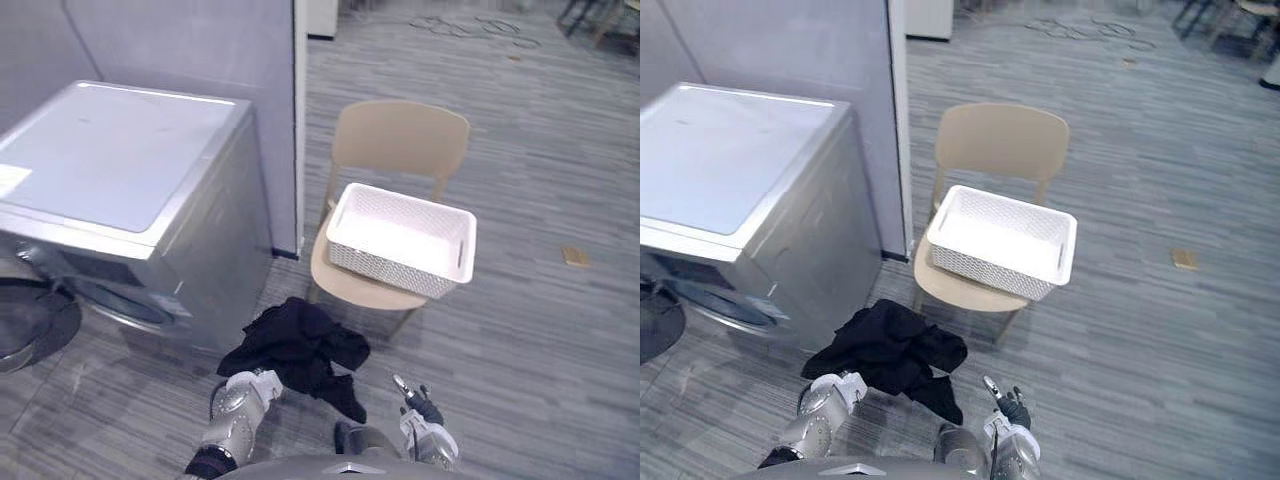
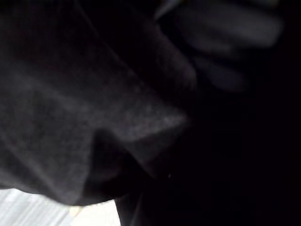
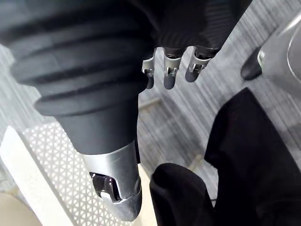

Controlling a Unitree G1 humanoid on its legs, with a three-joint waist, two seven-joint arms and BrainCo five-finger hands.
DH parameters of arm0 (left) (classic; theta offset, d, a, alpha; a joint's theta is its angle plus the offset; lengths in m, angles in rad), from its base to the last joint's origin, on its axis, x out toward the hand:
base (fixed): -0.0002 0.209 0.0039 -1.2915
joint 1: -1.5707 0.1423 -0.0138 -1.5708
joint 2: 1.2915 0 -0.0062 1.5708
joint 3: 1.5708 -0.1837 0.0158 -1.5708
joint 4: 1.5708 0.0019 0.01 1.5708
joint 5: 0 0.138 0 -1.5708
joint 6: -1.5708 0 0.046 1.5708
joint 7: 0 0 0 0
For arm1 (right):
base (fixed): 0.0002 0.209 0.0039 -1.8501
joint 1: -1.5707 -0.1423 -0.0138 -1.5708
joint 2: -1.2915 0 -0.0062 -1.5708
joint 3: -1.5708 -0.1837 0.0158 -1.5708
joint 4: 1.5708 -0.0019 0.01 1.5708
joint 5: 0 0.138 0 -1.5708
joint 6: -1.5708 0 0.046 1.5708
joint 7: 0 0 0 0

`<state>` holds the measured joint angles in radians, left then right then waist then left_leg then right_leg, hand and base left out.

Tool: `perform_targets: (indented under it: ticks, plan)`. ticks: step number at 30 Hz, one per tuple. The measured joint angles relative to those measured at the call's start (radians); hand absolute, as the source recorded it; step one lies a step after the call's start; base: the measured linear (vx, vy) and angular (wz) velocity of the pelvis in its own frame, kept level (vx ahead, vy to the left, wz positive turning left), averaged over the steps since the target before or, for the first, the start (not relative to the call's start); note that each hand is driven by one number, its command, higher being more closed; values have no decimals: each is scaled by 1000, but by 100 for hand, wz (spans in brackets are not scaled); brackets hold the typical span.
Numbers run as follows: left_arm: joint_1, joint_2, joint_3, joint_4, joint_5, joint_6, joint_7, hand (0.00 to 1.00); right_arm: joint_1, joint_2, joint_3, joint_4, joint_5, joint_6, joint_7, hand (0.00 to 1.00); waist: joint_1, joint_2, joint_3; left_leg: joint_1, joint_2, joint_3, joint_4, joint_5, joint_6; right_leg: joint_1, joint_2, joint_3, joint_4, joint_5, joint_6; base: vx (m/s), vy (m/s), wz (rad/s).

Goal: Pick up the laundry basket with both hands and put the clothes into the washing machine.

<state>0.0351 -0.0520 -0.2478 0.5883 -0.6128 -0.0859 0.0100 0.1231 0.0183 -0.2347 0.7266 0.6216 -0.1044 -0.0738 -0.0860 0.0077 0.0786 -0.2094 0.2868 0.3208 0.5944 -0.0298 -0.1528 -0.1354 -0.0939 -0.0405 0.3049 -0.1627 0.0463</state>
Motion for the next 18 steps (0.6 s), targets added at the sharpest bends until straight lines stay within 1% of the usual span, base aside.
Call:
perform_targets:
  ticks: [1,2,3,4,5,6,7,8,9,10,11,12,13,14,15,16,17,18]
  plan:
    - [1,1,2,-6,-1,0,1,100,0,-1,7,-5,0,0,0,0,1,1,0,-9,7,12,24,-35,57,-3,-14,4,1,-2,3,-13,112,-1]
    - [1,1,2,-9,-2,0,1,100,-2,-2,7,-4,0,0,-1,0,2,1,0,-13,9,8,18,-53,84,-8,-20,11,2,-3,4,0,172,-12]
    - [1,2,3,-10,-3,-1,0,100,-5,-9,4,0,0,0,0,0,3,-4,0,-16,6,-13,-30,-74,107,-30,-35,39,13,-9,14,24,222,-25]
    - [2,3,8,-8,-4,-1,1,100,-14,-15,-4,8,0,-1,-1,0,2,-7,0,-16,2,-41,-85,-74,116,-60,-47,64,31,-16,25,36,329,-38]
    - [1,4,12,-5,-6,-1,4,100,-20,-30,-5,24,0,-1,-1,0,-2,-7,1,-17,2,-84,-164,-63,132,-99,-69,92,65,-26,43,38,322,-31]
    - [0,5,12,1,-8,-1,4,100,-24,-38,-6,38,-1,-2,-1,0,-4,-7,0,-15,2,-105,-204,-49,147,-115,-82,104,83,-32,61,55,383,-23]
    - [-2,3,11,18,-14,-1,6,100,-22,-56,-9,57,-2,0,-2,0,-9,0,-2,-3,-1,-145,-301,28,170,-139,-106,125,115,-48,108,94,418,-24]
    - [-4,10,6,36,-14,-1,9,100,-33,-65,-21,93,-10,4,-6,0,-10,-10,1,47,-58,-181,-343,-3,64,-146,-137,168,121,-53,148,111,403,-9]
    - [-10,23,6,47,-14,-1,10,100,-36,-61,-22,109,-20,5,-5,0,-26,-18,4,35,-75,-181,-329,-13,53,-136,-147,182,106,-46,157,114,344,18]
    - [-14,51,4,55,-14,0,11,100,-34,-47,-29,133,-35,7,-6,0,-37,-26,4,4,-96,-185,-288,-37,37,-110,-154,204,55,-27,150,99,299,41]
    - [-13,75,0,55,-14,0,11,100,-34,-32,-55,156,-38,9,-6,0,-34,-25,5,0,-101,-174,-261,-76,-9,-65,-168,195,-13,5,177,95,374,32]
    - [-13,86,-1,55,-13,0,11,100,-35,-26,-64,161,-38,12,-5,0,-32,-25,5,1,-101,-168,-248,-105,-23,-40,-177,188,-47,16,197,59,331,6]
    - [-15,104,-2,53,-13,-1,10,100,-38,-21,-65,173,-38,13,-4,0,-30,-27,3,-10,-109,-154,-206,-153,-22,-15,-199,184,-103,41,217,24,379,-11]
    - [-16,118,-17,51,-13,-1,8,100,-55,-23,-66,174,-38,12,-4,0,-28,-23,-2,-33,-129,-147,-165,-193,-5,-1,-226,182,-158,66,204,-5,303,-17]
    - [-18,125,-28,51,-13,-1,8,100,-62,-23,-66,174,-39,12,-4,0,-28,-20,-6,-47,-139,-137,-146,-214,8,-1,-241,186,-179,80,194,-11,294,-22]
    - [-24,126,-36,49,-13,-1,8,100,-75,-36,-66,183,-39,13,-3,0,-29,-10,-9,-72,-147,-121,-129,-239,33,-14,-251,193,-185,116,161,-33,232,-22]
    - [-28,121,-40,49,-13,-1,7,100,-89,-45,-66,199,-40,17,-2,0,-29,9,-13,-83,-147,-111,-133,-251,46,-50,-249,193,-167,165,115,-23,302,-38]
    - [-31,118,-39,46,-11,-1,8,100,-96,-45,-65,202,-40,21,-3,0,-23,22,-20,-73,-157,-81,-185,-237,65,-119,-244,185,-114,246,38,27,380,-49]
